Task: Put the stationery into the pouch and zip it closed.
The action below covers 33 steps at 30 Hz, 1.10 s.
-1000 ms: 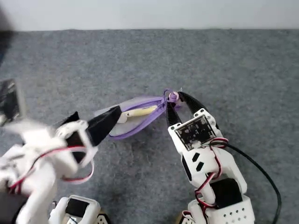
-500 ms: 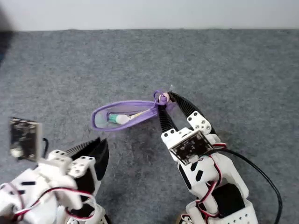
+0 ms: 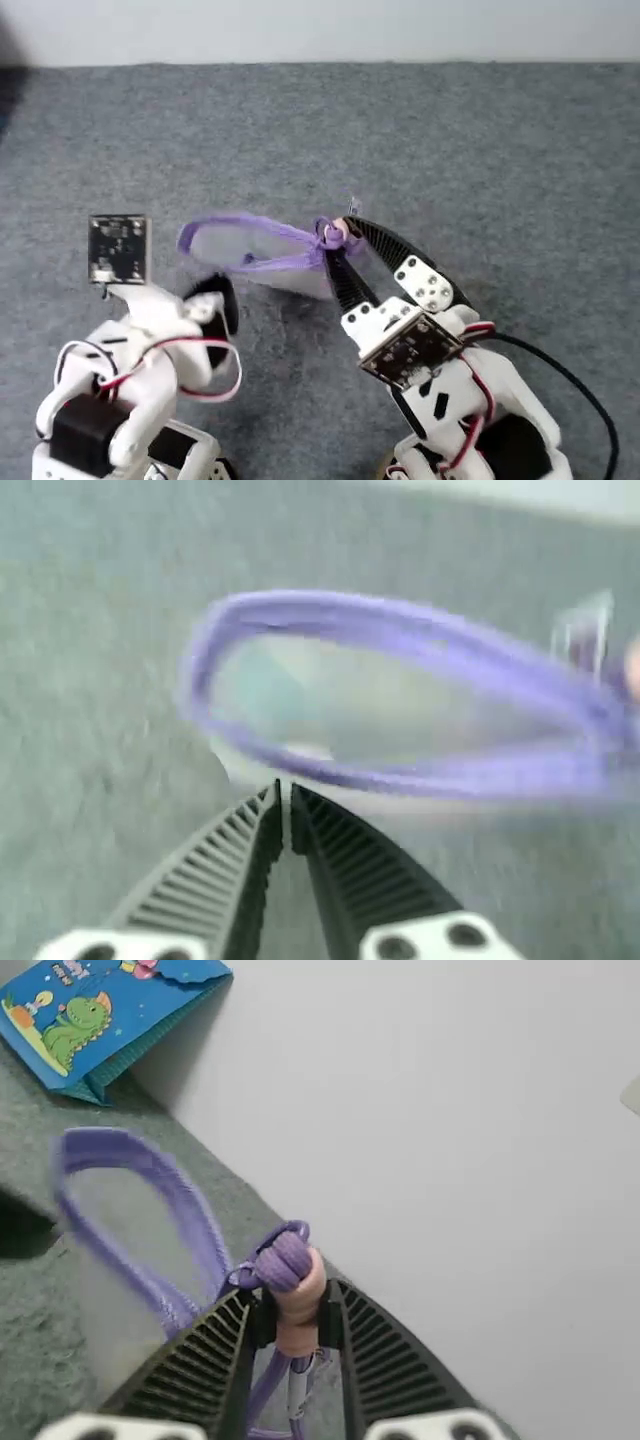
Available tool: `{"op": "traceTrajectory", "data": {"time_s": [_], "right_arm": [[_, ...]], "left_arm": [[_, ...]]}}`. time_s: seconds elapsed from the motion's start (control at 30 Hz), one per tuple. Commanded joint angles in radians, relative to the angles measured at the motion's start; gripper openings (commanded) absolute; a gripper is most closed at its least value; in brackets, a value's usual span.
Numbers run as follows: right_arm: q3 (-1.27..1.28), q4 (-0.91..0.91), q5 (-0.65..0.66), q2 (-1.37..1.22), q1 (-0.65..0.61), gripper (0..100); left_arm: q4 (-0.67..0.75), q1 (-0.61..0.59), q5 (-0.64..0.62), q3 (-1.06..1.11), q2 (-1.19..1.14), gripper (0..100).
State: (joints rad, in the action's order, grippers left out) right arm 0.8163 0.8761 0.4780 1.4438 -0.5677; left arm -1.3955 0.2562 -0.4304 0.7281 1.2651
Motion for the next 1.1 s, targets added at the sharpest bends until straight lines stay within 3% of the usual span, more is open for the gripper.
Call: {"op": "traceTrajectory", "data": {"time_s": [0.0,0.2,0.37,0.47,0.67,0.87,1.07], "right_arm": [[-0.098,0.076,0.009,0.027,-0.015,0.8],[-0.13,0.193,0.006,0.031,-0.012,0.8],[-0.13,0.271,0.006,0.031,-0.01,0.8],[-0.124,0.272,0.006,0.031,0.015,0.8],[-0.075,0.263,-0.057,0.024,0.191,0.8],[0.011,0.262,-0.06,0.03,0.308,0.8],[0.057,0.269,-0.061,0.033,0.381,0.8]], "left_arm": [[0.215,-0.037,0.029,0.022,0.0,2],[0.425,-0.02,0.028,0.062,-0.098,2],[0.494,0.144,0.028,-0.018,-0.265,2],[0.497,0.201,0.028,-0.088,-0.347,2],[0.494,0.23,0.029,-0.191,-0.422,2],[0.391,0.319,0.029,-0.208,-0.422,2],[0.451,0.334,0.032,-0.202,-0.433,2]]}}
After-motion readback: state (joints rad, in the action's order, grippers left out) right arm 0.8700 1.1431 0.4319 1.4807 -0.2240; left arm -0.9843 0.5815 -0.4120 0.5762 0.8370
